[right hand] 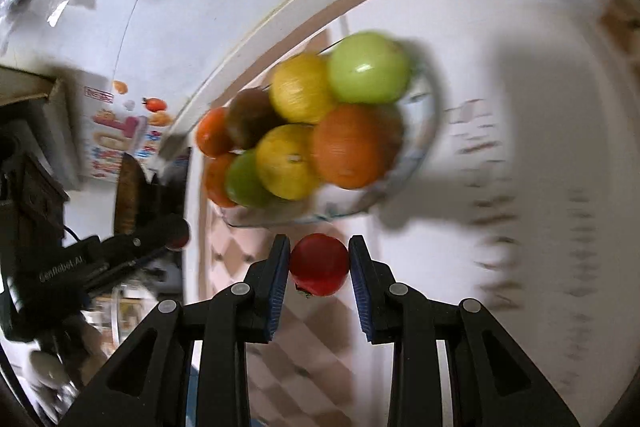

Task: Organize fruits
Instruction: 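Carry both cherry tomatoes onto the plate while opening both grippers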

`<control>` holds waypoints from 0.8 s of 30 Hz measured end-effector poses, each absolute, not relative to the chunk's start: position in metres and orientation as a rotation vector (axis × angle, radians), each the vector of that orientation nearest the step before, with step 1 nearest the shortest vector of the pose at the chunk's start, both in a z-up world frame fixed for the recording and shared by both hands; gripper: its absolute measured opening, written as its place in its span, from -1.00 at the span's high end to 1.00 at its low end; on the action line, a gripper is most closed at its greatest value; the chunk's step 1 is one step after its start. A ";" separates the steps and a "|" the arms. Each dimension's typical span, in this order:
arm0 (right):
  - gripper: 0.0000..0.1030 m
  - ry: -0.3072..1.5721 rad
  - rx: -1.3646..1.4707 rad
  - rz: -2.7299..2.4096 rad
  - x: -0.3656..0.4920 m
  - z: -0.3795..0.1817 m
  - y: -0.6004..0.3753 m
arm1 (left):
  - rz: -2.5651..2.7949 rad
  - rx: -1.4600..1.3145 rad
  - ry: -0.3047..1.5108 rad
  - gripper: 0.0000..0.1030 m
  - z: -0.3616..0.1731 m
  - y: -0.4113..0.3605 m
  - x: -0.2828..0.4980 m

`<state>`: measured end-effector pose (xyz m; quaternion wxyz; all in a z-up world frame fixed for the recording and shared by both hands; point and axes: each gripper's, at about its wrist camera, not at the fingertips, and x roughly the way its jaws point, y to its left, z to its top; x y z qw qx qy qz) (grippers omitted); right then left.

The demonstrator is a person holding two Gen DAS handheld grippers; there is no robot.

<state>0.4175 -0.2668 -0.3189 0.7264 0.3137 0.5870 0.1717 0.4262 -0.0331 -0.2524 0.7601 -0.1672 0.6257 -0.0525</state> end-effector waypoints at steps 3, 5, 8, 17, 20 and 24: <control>0.37 1.276 0.650 0.382 0.430 -0.325 -0.247 | -0.100 -0.395 1.372 0.60 -0.263 -0.020 0.436; 0.36 1.263 0.566 0.364 0.435 -0.323 -0.234 | -0.105 -0.426 1.391 0.60 -0.274 -0.015 0.444; 0.36 1.244 0.460 0.344 0.440 -0.318 -0.221 | -0.109 -0.468 1.423 0.60 -0.290 -0.008 0.451; 0.36 1.214 0.246 0.315 0.438 -0.312 -0.202 | -0.109 -0.531 1.473 0.59 -0.316 -0.003 0.457; 0.36 1.201 0.229 0.310 0.437 -0.312 -0.198 | -0.109 -0.513 1.464 0.59 -0.314 -0.004 0.458; 0.34 1.196 0.227 0.302 0.437 -0.312 -0.197 | -0.112 -0.514 1.465 0.58 -0.315 -0.003 0.458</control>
